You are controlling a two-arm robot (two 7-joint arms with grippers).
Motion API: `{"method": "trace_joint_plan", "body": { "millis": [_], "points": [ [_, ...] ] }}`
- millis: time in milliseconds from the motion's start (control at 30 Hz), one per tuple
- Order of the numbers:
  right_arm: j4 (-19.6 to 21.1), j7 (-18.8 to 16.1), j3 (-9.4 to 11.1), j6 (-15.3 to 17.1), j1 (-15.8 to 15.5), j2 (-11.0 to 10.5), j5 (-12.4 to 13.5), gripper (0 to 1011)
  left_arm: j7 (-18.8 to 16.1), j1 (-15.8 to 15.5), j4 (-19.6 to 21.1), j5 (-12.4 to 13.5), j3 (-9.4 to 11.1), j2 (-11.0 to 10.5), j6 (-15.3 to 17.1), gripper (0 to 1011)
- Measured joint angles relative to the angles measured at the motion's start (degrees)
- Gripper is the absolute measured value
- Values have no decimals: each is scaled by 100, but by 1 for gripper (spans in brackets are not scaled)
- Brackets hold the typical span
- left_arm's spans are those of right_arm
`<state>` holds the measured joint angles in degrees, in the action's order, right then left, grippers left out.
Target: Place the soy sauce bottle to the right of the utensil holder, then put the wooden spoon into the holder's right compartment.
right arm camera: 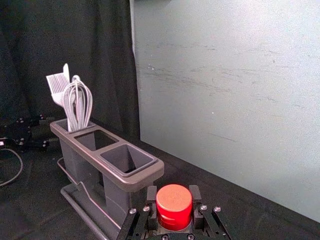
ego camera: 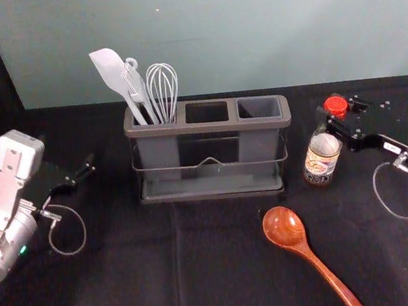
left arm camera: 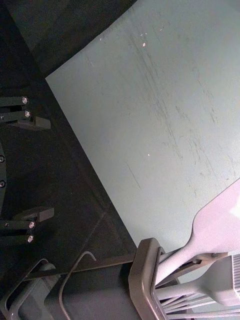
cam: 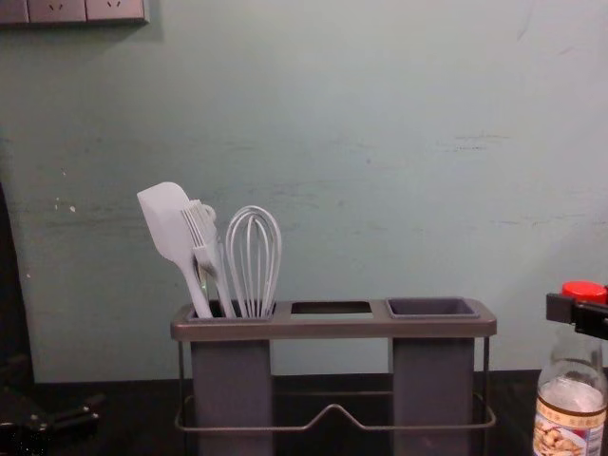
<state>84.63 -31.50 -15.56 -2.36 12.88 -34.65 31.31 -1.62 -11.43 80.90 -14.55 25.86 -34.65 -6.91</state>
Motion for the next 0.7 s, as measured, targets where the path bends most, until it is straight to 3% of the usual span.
{"method": "trace_joint_plan", "body": {
  "millis": [700],
  "points": [
    [-572, -142, -182, -143, 431, 273, -207, 382, 0, 0, 0, 0, 0, 0, 0, 1005]
  ]
}}
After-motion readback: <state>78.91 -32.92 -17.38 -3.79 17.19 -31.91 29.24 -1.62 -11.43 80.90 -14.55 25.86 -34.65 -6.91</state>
